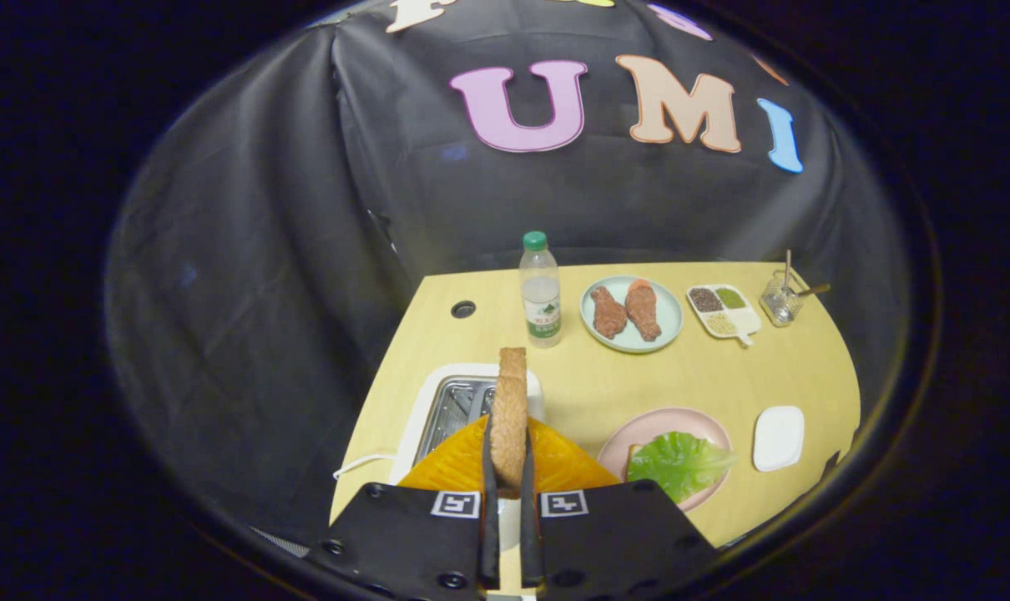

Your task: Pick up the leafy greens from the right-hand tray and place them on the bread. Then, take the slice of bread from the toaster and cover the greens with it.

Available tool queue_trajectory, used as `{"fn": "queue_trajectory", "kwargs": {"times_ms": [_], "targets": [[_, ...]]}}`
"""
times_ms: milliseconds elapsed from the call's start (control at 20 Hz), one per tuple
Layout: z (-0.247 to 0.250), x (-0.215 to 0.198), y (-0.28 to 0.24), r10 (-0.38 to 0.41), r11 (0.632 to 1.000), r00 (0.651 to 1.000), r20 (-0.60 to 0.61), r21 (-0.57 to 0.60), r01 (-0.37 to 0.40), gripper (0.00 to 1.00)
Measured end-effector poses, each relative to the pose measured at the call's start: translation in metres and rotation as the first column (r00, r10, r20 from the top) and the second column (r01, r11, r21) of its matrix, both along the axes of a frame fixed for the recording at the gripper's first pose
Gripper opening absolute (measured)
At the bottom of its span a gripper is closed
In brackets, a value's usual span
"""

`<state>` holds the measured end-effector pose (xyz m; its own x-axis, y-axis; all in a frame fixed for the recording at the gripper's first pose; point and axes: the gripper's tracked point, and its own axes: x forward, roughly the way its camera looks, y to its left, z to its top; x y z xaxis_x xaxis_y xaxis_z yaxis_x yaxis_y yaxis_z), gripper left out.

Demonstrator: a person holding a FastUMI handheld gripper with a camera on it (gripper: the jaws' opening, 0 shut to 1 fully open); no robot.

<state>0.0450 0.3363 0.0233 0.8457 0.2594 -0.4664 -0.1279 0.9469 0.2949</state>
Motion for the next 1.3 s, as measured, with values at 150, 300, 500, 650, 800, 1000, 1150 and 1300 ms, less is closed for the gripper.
{"fn": "queue_trajectory", "kwargs": {"times_ms": [150,300,500,650,800,1000,1150,1300], "targets": [[0.014,-0.008,-0.029,0.015,1.000,0.999,0.049,0.001,-0.015,0.12],[0.018,-0.013,-0.054,0.026,1.000,0.997,0.066,0.016,-0.027,0.12],[0.005,-0.015,-0.085,0.017,0.997,0.998,0.064,0.073,-0.021,0.12],[-0.021,-0.014,-0.096,0.013,0.986,0.999,0.044,0.168,-0.020,0.12],[-0.061,-0.008,-0.102,0.014,0.959,1.000,0.008,0.282,-0.016,0.12],[-0.115,-0.011,-0.112,0.023,0.951,0.999,-0.033,0.310,-0.012,0.12],[-0.140,-0.010,-0.117,0.037,0.936,0.998,-0.047,0.351,-0.018,0.12],[-0.159,-0.005,-0.126,0.028,0.923,0.998,-0.062,0.385,-0.002,0.12]]}}
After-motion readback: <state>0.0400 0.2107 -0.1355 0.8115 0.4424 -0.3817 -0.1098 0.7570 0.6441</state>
